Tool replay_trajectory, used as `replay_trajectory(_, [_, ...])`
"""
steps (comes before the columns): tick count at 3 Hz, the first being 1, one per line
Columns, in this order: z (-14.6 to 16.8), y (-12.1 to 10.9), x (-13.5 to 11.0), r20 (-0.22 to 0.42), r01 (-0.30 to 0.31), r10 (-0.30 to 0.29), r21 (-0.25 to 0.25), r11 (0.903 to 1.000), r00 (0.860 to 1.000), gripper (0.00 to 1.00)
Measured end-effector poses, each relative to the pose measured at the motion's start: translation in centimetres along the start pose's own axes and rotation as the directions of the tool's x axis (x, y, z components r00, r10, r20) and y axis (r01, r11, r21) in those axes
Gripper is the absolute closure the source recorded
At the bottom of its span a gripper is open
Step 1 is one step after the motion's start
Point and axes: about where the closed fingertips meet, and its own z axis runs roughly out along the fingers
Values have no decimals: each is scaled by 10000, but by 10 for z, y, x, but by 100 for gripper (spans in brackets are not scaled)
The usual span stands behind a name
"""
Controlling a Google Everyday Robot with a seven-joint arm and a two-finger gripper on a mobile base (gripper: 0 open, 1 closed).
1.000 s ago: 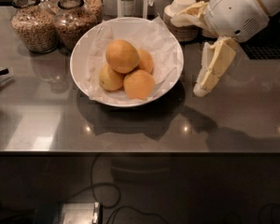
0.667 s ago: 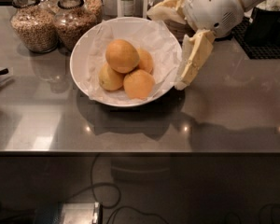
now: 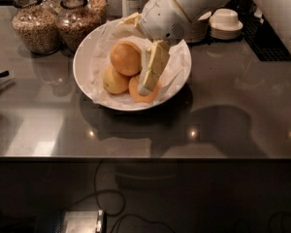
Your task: Pick orange from white bowl
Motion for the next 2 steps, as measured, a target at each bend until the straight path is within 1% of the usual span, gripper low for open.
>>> replay_trajectory(1, [35, -23, 7, -276, 49, -68, -692, 9976, 9996, 0])
replay_trajectory(2, [41, -53, 0, -727, 621, -649, -414, 9972, 9952, 0])
